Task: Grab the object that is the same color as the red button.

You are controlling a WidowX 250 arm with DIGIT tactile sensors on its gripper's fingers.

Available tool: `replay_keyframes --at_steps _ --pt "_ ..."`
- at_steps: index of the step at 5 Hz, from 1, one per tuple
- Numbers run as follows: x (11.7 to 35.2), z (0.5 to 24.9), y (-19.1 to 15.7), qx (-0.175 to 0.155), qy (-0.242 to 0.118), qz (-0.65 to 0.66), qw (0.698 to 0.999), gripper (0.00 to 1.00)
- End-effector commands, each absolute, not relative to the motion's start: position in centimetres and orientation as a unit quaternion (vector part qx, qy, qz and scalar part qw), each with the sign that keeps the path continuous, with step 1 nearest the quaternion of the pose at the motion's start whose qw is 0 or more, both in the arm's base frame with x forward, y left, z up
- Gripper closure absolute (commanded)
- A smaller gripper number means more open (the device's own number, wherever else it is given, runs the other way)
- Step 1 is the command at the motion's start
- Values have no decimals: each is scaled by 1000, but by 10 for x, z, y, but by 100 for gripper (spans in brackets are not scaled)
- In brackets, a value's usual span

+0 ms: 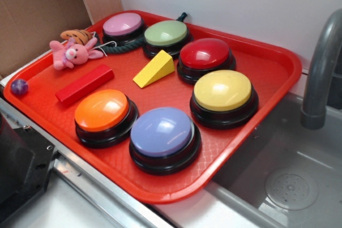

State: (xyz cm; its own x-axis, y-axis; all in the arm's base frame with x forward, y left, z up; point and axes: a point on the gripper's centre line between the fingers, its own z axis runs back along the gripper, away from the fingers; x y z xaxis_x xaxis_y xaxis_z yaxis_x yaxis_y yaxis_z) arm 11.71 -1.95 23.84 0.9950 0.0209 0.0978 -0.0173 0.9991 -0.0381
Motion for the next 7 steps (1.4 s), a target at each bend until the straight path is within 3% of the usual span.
replay_keyframes --at_steps 1,2,4,7 --pt "117 238 -20 -19 -49 10 999 0" --pt "134 212 -11 -14 -45 -21 999 0" --pt "166 154 20 30 -38 25 998 0" --pt "193 84 67 36 -32 110 993 0"
